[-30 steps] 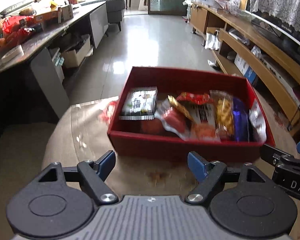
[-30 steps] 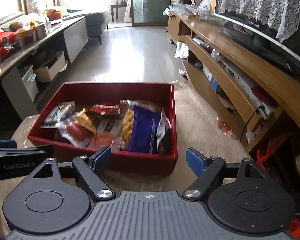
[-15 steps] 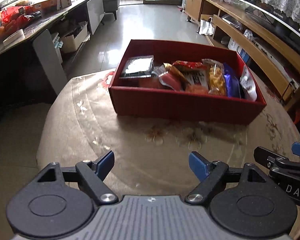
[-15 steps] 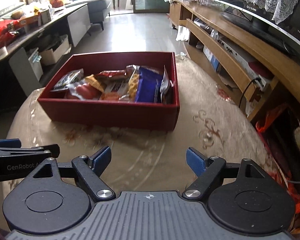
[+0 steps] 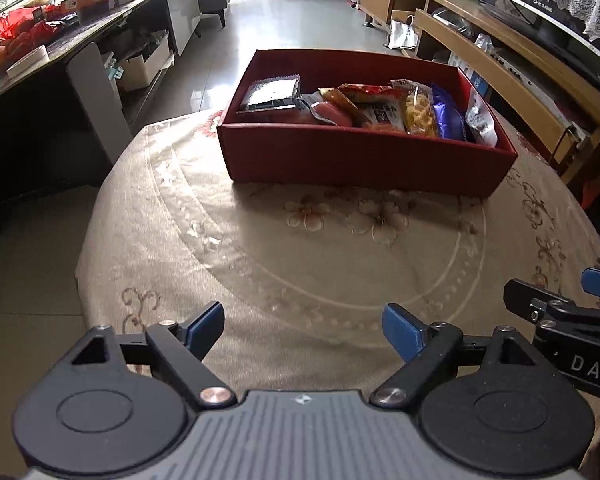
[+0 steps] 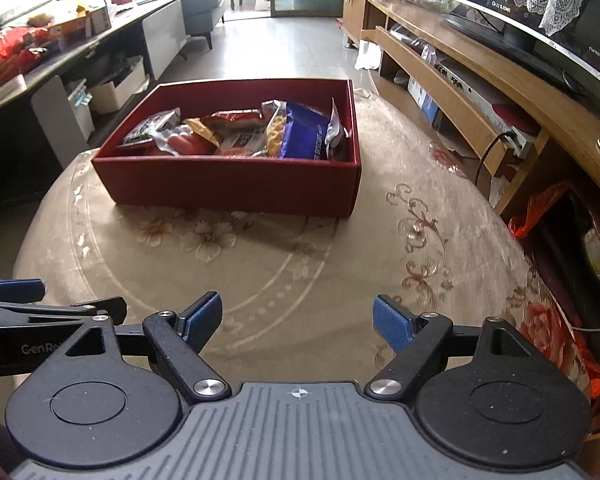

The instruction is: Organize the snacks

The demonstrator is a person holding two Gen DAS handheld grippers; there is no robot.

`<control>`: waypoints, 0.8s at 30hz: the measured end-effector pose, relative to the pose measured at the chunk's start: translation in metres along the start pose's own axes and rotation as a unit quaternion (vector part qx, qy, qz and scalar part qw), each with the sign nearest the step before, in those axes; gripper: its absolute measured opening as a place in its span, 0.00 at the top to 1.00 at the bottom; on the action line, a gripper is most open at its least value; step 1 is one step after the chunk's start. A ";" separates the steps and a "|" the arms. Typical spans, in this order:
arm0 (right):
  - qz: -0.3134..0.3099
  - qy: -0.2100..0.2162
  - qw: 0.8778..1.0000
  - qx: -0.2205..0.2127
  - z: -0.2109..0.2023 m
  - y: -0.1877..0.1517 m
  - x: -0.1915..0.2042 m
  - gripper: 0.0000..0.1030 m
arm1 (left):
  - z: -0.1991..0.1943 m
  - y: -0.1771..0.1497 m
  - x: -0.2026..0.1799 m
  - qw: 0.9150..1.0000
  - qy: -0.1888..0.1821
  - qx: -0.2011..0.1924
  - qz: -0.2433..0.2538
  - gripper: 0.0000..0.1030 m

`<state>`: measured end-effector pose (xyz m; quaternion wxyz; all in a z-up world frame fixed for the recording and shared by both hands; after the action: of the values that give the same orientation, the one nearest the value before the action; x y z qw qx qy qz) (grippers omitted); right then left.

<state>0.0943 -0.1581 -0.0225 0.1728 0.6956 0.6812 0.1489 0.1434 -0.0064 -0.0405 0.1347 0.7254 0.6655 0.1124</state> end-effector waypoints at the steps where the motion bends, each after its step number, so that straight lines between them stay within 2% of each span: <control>1: 0.000 0.000 1.000 0.002 0.000 -0.002 0.000 0.15 | -0.001 -0.003 0.000 1.000 -0.001 0.001 -0.001 0.15; 15: 0.004 0.006 1.000 0.002 -0.009 -0.021 -0.001 0.15 | -0.007 -0.023 0.000 1.000 0.000 0.003 0.004 0.14; 17: 0.002 0.008 1.000 0.002 -0.010 -0.023 0.001 0.15 | -0.009 -0.025 0.000 1.000 0.001 0.003 0.002 0.08; 24: -0.003 0.011 1.000 0.003 -0.013 -0.032 0.005 0.15 | -0.014 -0.031 0.006 1.000 0.002 -0.003 -0.011 0.04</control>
<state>0.0600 -0.1524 -0.0247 0.1636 0.6921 0.6858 0.1545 0.1106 0.0029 -0.0379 0.1371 0.7177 0.6731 0.1143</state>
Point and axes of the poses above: each gripper's, at about its wrist camera, not at the fingertips, and z roughly the way its jaws point, x to its left, y to its top, the point moved 5 cm from there along z, roughly the way its jaws point, and after that the axes turned 12 degrees about x, right-handed, at the moved point
